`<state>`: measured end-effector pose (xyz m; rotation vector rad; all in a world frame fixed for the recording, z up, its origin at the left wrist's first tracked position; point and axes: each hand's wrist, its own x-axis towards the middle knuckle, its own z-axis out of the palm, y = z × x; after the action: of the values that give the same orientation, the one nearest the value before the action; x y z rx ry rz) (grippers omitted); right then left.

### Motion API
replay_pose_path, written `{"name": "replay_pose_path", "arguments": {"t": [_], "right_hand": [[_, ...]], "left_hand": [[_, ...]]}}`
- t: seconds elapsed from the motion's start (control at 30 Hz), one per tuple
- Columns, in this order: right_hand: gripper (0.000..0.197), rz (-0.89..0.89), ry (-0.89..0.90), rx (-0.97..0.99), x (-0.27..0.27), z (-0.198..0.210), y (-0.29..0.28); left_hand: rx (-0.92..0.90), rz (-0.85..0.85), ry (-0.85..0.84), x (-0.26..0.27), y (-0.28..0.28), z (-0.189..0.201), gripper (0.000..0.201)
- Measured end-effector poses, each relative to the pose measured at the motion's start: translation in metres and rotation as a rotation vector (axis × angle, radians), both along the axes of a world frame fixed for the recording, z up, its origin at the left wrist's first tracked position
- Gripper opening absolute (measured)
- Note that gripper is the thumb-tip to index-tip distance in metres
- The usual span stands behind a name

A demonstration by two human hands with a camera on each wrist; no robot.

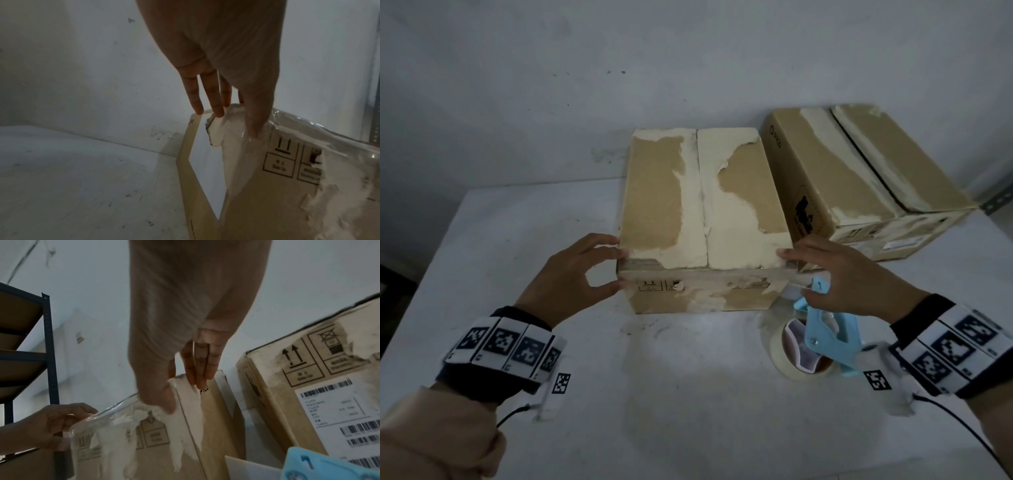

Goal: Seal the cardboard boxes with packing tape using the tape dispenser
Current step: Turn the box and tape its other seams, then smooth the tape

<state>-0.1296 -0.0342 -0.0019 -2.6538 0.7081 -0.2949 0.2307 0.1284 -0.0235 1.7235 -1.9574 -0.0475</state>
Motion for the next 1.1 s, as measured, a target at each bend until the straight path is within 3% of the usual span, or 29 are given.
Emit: {"name": "replay_pose_path", "arguments": {"t": [0.1,0.2,0.37,0.47,0.6,0.67,0.77,1.1], "right_hand": [[0.046,-0.021,-0.045,-0.051,0.006,-0.003,-0.005],[0.031,0.075,-0.047,-0.182,0.009,-0.004,-0.013],[0.020,0.188,-0.018,-0.348,0.012,0.003,-0.017],[0.024,0.219,0.003,-0.370,0.013,-0.001,-0.020],[0.048,0.157,0.046,-0.152,0.003,-0.003,-0.024],[0.030,0.196,0.024,-0.259,0.009,-0.002,-0.021],[0.029,0.280,-0.027,-0.436,0.020,-0.001,-0.022],[0.031,0.382,-0.022,-0.419,0.029,0.005,-0.033]], "left_hand": [[0.001,0.005,0.003,-0.002,-0.002,0.000,0.062],[-0.016,0.033,-0.004,-0.002,-0.003,-0.003,0.066],[-0.014,0.070,0.000,-0.003,-0.004,-0.003,0.053],[0.000,0.093,0.010,-0.004,-0.005,-0.001,0.046],[0.014,0.107,0.010,-0.005,-0.005,-0.002,0.043],[0.017,0.123,0.015,-0.005,-0.005,-0.003,0.043],[0.007,0.143,0.018,-0.005,-0.006,-0.003,0.041],[0.059,0.195,0.026,-0.003,-0.017,0.000,0.042]]}}
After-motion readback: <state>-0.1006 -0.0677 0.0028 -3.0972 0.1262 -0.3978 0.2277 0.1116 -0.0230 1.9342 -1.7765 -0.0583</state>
